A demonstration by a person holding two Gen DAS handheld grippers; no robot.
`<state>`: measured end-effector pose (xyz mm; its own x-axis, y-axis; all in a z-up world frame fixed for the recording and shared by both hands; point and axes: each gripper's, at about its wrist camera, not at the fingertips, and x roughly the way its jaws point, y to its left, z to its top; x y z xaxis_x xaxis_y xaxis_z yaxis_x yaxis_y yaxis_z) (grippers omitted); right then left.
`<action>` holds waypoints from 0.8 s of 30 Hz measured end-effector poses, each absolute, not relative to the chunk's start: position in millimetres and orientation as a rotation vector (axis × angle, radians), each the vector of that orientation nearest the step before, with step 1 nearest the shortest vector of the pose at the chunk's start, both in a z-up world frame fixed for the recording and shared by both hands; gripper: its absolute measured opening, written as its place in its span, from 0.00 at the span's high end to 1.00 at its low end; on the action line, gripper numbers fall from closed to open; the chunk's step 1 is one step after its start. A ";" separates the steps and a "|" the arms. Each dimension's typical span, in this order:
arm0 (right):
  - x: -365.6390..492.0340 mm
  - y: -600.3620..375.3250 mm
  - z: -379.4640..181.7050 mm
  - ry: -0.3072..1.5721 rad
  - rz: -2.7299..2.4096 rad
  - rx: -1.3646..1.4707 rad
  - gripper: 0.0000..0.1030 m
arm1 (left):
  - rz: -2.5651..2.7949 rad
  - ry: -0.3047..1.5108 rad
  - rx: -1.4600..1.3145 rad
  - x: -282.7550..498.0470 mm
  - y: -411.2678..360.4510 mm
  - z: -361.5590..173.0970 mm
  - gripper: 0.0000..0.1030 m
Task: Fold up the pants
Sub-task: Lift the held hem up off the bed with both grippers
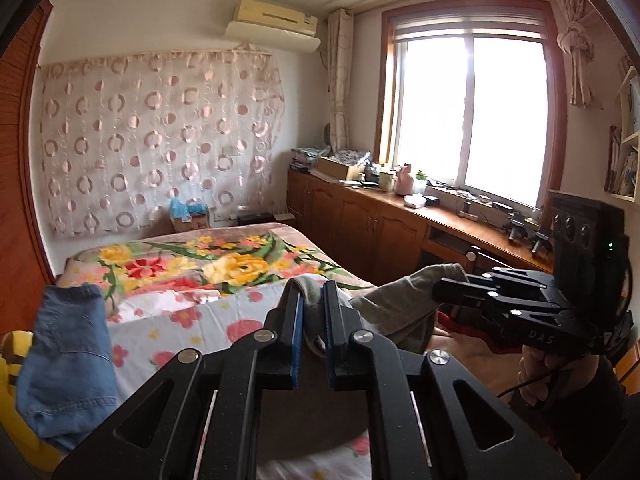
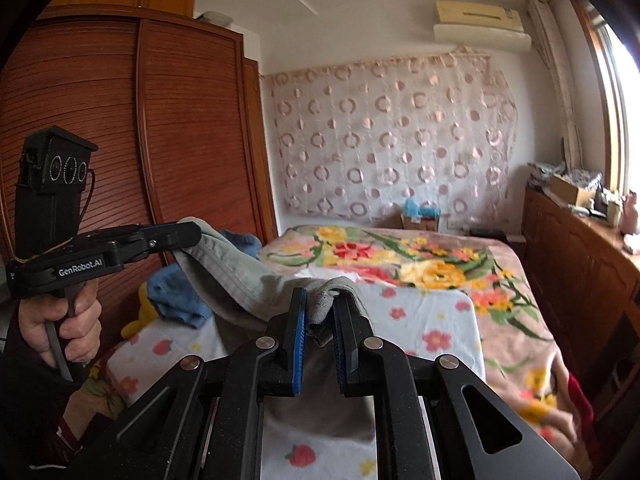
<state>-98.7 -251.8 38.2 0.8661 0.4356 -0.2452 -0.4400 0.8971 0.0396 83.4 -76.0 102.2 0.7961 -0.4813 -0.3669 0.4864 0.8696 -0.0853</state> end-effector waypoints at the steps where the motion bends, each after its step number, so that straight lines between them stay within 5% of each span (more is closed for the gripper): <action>1: -95.5 -249.1 39.7 0.250 0.465 -0.021 0.88 | -0.512 0.394 0.011 87.3 -72.9 100.8 0.91; 14: 75.3 -208.9 29.1 0.362 0.447 -0.083 0.89 | -0.309 0.540 0.012 219.9 -36.1 39.3 0.91; 24: 158.3 -173.2 111.8 0.241 0.372 -0.140 0.89 | -0.285 0.421 0.035 273.0 -44.0 109.9 0.91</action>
